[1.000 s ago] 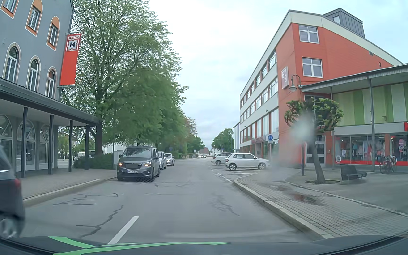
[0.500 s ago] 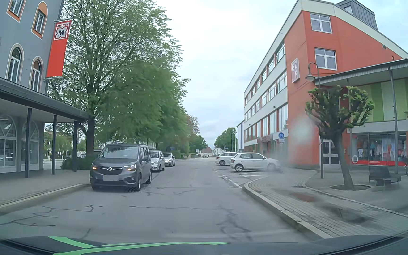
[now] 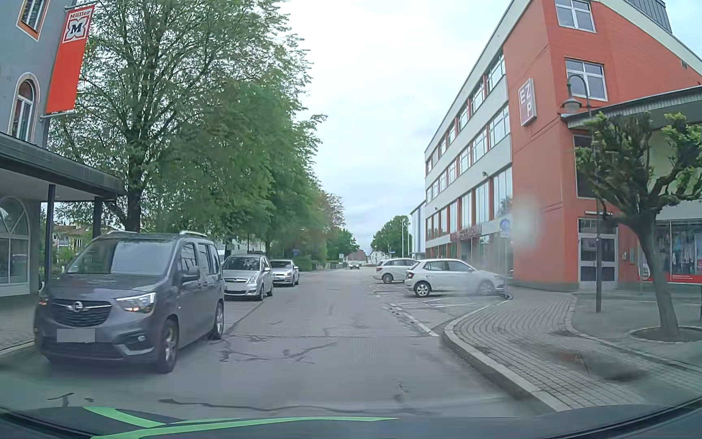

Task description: Follow the waypoints while adhering to traffic rules and regulations

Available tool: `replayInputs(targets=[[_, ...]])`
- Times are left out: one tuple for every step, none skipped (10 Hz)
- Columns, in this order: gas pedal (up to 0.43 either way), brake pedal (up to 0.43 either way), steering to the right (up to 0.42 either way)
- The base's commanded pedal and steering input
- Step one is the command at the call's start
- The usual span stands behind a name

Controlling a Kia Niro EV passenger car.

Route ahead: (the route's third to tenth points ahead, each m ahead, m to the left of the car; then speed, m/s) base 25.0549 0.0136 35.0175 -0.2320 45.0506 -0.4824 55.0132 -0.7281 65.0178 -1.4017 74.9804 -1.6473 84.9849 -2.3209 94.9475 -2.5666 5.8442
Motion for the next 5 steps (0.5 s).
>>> replayInputs(targets=[[0.177, 0.0, -0.009], [0.169, 0.0, -0.012], [0.157, 0.0, -0.014], [0.15, 0.0, -0.014], [0.138, 0.0, -0.014]])
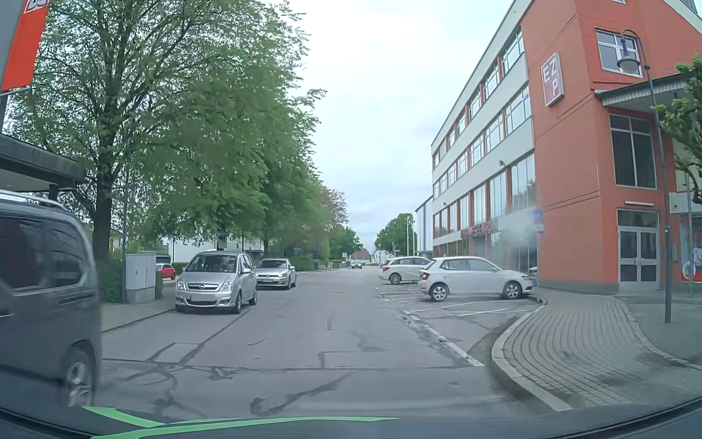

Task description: Follow the waypoints while adhering to traffic rules and regulations

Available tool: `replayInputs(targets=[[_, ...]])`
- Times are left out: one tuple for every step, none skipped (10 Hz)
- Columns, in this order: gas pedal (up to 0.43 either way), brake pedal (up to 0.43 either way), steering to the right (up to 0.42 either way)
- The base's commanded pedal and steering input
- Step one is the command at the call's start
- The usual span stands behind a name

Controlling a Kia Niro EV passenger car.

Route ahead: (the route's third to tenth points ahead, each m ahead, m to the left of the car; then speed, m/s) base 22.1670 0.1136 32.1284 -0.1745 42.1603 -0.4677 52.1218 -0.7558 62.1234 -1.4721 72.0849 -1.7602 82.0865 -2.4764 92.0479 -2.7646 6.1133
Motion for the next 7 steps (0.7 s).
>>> replayInputs(targets=[[0.138, 0.0, -0.014], [0.13, 0.0, -0.014], [0.13, 0.0, -0.014], [0.13, 0.0, -0.013], [0.118, 0.0, -0.013], [0.118, 0.0, -0.013], [0.118, 0.0, -0.013]])
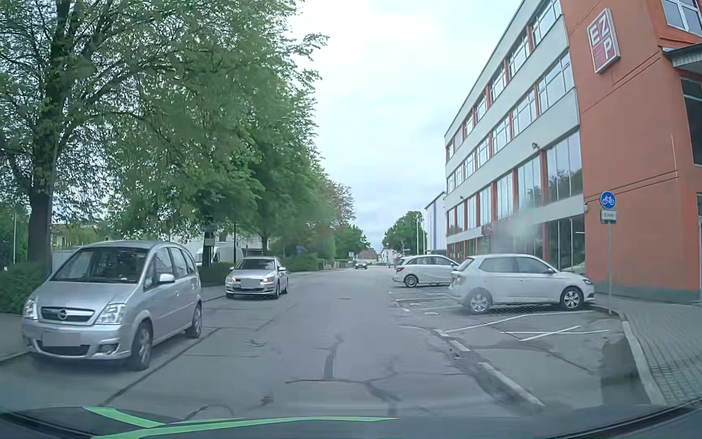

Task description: Follow the waypoints while adhering to traffic rules and regulations

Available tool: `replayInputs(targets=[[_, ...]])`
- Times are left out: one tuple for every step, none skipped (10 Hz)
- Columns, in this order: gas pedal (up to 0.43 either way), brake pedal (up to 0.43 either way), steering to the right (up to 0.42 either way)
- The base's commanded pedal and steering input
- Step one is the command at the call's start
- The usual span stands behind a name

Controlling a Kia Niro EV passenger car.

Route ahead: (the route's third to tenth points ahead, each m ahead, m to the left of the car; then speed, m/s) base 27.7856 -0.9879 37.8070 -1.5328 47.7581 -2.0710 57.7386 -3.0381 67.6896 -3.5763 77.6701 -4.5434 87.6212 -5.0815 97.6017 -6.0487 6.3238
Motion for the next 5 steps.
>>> replayInputs(targets=[[0.118, 0.0, -0.013], [0.118, 0.0, -0.012], [0.118, 0.0, -0.01], [0.11, 0.0, -0.009], [0.098, 0.0, -0.009]])
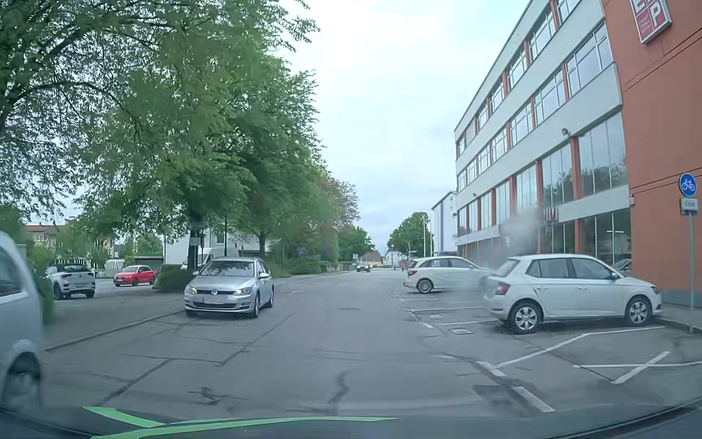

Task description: Follow the waypoints while adhering to traffic rules and regulations

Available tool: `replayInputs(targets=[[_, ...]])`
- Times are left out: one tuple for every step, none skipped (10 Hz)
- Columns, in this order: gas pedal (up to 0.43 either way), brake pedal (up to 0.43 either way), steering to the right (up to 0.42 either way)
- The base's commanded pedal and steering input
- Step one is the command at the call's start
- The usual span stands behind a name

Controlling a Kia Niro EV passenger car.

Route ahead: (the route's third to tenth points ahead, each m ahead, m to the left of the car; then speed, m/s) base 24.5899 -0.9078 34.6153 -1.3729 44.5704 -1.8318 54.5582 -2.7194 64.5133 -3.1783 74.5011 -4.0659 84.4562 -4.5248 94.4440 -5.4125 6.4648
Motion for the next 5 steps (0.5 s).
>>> replayInputs(targets=[[0.098, 0.0, -0.009], [0.098, 0.0, -0.009], [0.098, 0.0, -0.009], [0.098, 0.0, -0.009], [0.098, 0.0, -0.008]])
